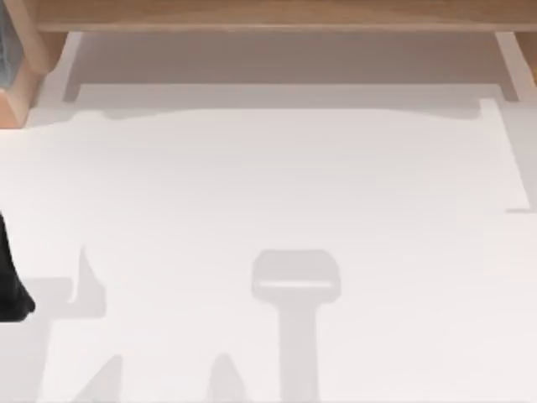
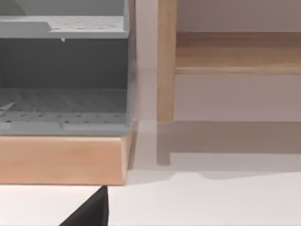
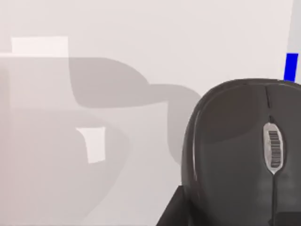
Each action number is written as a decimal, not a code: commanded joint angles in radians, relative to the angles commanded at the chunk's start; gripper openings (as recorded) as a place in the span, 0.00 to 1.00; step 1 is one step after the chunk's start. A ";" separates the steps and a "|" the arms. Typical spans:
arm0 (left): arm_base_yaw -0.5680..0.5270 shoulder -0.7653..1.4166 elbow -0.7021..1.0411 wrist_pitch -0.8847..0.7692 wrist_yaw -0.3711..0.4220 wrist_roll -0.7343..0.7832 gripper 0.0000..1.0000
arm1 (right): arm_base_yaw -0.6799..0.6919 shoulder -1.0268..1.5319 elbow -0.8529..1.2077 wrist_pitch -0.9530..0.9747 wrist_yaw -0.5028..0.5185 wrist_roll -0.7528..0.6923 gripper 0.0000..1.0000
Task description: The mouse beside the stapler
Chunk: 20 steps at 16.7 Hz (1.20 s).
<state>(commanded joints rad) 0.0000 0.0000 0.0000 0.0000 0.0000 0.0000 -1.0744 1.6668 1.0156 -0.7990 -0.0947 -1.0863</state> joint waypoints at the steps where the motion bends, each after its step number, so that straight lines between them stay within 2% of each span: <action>1: 0.000 0.000 0.000 0.000 0.000 0.000 1.00 | 0.000 0.006 -0.005 0.001 0.001 0.000 0.00; 9: 0.000 0.000 0.000 0.000 0.000 0.000 1.00 | 0.000 0.038 -0.035 0.001 0.006 0.000 0.00; 20: 0.000 0.000 0.000 0.000 0.000 0.000 1.00 | 0.000 0.038 -0.035 0.001 0.006 0.000 0.83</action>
<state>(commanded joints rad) 0.0000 0.0000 0.0000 0.0000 0.0000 0.0000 -1.0744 1.7044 0.9808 -0.7975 -0.0888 -1.0863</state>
